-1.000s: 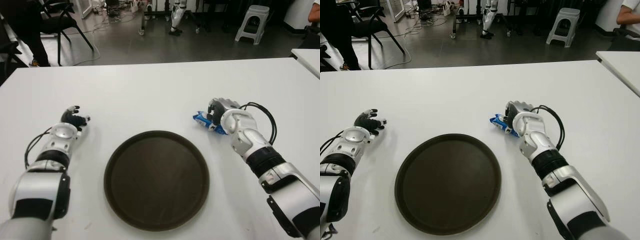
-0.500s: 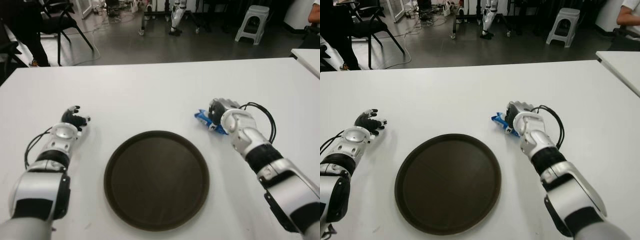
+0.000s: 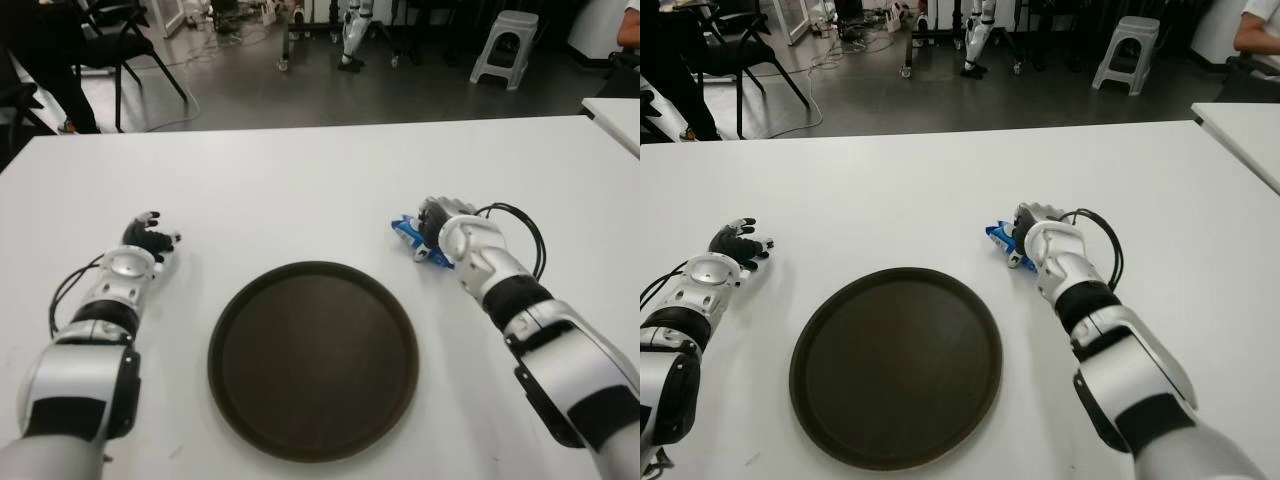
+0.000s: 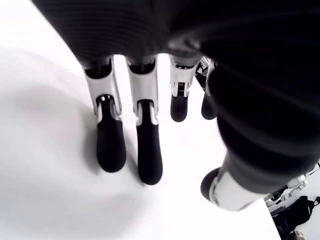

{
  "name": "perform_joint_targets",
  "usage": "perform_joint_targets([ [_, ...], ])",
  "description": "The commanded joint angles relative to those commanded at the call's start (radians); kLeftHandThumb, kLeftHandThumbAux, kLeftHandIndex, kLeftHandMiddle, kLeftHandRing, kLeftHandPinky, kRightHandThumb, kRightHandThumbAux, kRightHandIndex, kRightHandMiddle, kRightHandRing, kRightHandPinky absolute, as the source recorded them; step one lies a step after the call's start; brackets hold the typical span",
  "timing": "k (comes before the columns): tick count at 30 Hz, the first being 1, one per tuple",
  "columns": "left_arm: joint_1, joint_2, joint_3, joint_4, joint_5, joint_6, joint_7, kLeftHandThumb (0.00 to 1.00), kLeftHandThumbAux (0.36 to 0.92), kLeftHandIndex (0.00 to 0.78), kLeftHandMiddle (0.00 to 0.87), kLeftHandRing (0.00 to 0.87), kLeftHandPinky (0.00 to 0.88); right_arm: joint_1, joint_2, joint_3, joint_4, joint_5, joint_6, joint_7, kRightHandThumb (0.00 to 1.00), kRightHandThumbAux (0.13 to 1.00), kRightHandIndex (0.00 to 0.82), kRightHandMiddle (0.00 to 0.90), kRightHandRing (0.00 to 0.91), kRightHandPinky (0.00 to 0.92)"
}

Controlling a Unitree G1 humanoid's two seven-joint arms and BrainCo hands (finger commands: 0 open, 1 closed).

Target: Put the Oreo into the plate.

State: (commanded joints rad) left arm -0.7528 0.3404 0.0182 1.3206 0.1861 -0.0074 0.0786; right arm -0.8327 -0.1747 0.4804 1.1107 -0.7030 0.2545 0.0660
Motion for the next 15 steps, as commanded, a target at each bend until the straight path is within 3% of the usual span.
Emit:
perform_joint_targets([
  [8,0.003,0.000,0.004,0.002,-0.004,-0.006,-0.004,0.247,0.773,0.096,0.120,0.146,0.154,-0.018,0.017,0.009,0.052,0.001,-0.001,-0.014,0.000,0.903,0.353,0.533,0.547,0.530],
  [12,0.003,0.000,0.006,0.003,-0.005,-0.005,-0.001,0.268,0.764,0.107,0.120,0.145,0.151,-0.025,0.023,0.014,0.077,0.000,-0.008,-0.013,0.000,0.885,0.307,0.373,0.377,0.373],
  [15,0.002,0.000,0.002,0.003,-0.002,-0.004,0.000,0.274,0.760,0.110,0.120,0.145,0.154,-0.029,0.026,0.013,0.090,0.003,-0.017,-0.012,0.000,0.881,0.274,0.302,0.299,0.303],
])
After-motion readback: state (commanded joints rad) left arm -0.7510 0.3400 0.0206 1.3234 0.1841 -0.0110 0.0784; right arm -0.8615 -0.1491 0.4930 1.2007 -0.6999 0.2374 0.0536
